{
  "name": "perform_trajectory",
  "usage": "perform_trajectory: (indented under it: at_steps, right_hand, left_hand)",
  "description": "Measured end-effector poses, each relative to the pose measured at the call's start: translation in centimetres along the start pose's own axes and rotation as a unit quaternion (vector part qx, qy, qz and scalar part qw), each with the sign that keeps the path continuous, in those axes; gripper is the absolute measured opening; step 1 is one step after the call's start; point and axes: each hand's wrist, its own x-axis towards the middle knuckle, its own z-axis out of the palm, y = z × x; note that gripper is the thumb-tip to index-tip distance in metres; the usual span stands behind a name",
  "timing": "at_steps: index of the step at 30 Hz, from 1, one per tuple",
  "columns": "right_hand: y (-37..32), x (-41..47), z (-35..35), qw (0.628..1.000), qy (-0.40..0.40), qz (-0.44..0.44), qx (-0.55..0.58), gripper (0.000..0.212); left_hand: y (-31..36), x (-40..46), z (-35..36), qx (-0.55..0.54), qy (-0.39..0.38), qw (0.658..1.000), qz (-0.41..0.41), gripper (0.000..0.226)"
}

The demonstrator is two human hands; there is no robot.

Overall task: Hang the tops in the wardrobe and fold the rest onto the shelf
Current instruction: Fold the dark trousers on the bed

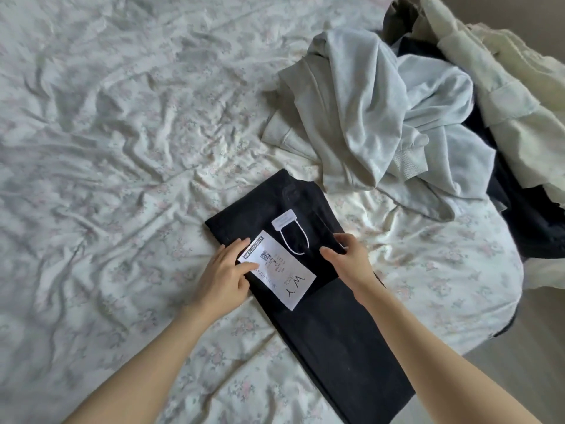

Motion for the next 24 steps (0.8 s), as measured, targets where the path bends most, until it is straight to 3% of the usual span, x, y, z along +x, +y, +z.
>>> perform_trajectory:
  at_steps: [2, 6, 9, 11, 15, 18, 19, 21, 22, 24]
  right_hand:
    - [0.3, 0.2, -0.4, 0.999, -0.010, -0.008, -0.043, 0.032]
    - [0.6, 1.0, -1.1, 0.994, -0.031, -0.011, -0.107, 0.025]
    - [1.4, 1.2, -1.2, 0.989, -0.049, -0.012, -0.137, 0.025]
    - [1.7, 1.0, -1.2, 0.971, -0.039, -0.021, -0.234, 0.033]
    - [1.8, 1.0, -0.5, 0.887, 0.051, -0.095, -0.448, 0.056]
    - [1.2, 0.2, 1.3, 0.810, 0.088, -0.336, -0.472, 0.060]
    - [1.3, 0.1, 2.0, 0.772, 0.058, -0.409, -0.483, 0.058]
    - [1.8, 0.2, 3.0, 0.699, -0.069, -0.453, -0.550, 0.055]
    - [2.2, 0.4, 3.2, 0.677, -0.123, -0.435, -0.581, 0.055]
    - [2.9, 1.2, 2.9, 0.674, -0.168, -0.389, -0.605, 0.055]
  left_hand:
    - [-0.1, -0.1, 0.0, -0.008, 0.027, 0.998, -0.062, 0.036]
    - [0.0, 1.8, -0.5, 0.048, 0.052, 0.992, -0.101, 0.047]
    - [-0.5, 3.8, -0.9, 0.079, 0.001, 0.986, -0.145, 0.054]
    - [-1.1, 4.6, -0.8, 0.104, -0.061, 0.978, -0.169, 0.060]
    - [-2.4, 5.3, -0.3, 0.162, -0.173, 0.953, -0.187, 0.071]
    - [-2.7, 6.0, 0.0, 0.185, -0.197, 0.943, -0.195, 0.070]
    - [-2.7, 6.1, 0.2, 0.193, -0.199, 0.941, -0.196, 0.068]
    - [-2.9, 6.5, 0.5, 0.199, -0.192, 0.941, -0.196, 0.065]
    - [-3.0, 6.7, 0.5, 0.197, -0.181, 0.944, -0.195, 0.067]
    - [-3.5, 7.6, 0.3, 0.189, -0.147, 0.953, -0.187, 0.078]
